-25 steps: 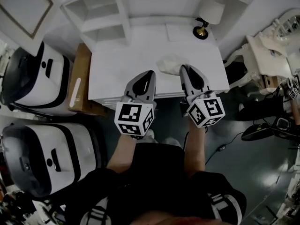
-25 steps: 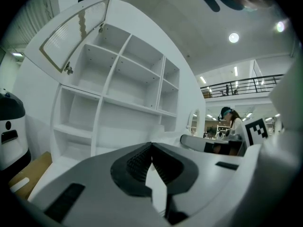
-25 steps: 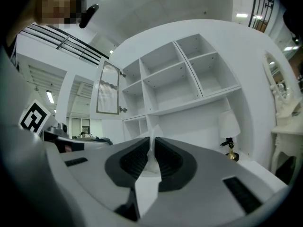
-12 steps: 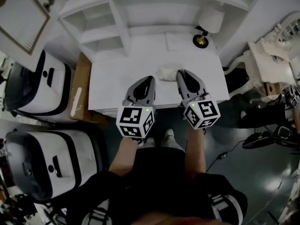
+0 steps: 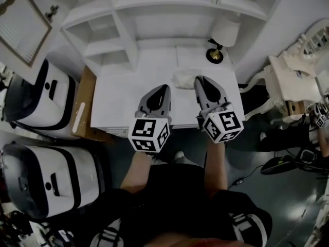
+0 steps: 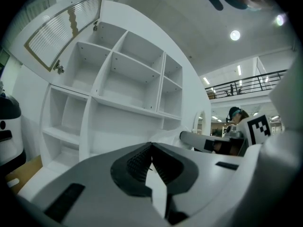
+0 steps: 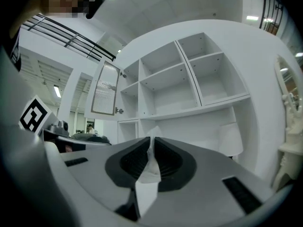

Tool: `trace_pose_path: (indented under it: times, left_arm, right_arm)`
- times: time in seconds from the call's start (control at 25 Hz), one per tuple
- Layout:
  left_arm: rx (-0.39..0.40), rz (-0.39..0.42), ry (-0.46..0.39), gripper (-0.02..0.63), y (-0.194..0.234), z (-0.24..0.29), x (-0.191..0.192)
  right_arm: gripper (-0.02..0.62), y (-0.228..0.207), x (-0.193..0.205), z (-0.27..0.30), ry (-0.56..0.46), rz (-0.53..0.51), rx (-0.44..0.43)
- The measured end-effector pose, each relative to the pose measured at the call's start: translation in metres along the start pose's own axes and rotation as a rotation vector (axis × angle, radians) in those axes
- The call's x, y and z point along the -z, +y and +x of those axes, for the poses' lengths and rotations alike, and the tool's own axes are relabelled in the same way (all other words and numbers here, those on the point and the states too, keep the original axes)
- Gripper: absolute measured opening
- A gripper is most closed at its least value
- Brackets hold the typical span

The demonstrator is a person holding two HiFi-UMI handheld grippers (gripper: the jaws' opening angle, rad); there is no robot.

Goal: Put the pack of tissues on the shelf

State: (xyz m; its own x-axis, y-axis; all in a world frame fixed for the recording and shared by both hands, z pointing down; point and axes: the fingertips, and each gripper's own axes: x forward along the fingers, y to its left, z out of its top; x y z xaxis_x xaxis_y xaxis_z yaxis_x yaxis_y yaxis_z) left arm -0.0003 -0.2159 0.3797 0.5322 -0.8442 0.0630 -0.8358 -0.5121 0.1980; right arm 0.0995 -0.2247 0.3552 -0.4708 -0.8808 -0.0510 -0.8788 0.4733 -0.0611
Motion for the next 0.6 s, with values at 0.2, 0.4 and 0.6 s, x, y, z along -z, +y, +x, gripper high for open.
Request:
trace_pose_path:
  times: [0.2,0.4,0.6]
  left_arm:
    - [-0.043,-0.009,-0.023,0.011,-0.008,0.015,-0.003]
    - [-0.077,-0.006,-0.015,0.011,-0.009,0.019,0.007]
    - [-0.089,-0.008,-0.025,0.011,-0.003,0.027,0.002]
  right_arm:
    - [0.044,-0.013,-0.003,0.001,-0.005,0.004,-0.048]
    - [0.044,-0.022,0.011,0.004,0.014,0.028,-0.085]
    - [0.043,-0.017,0.012,0.013,0.018,0.025,-0.111]
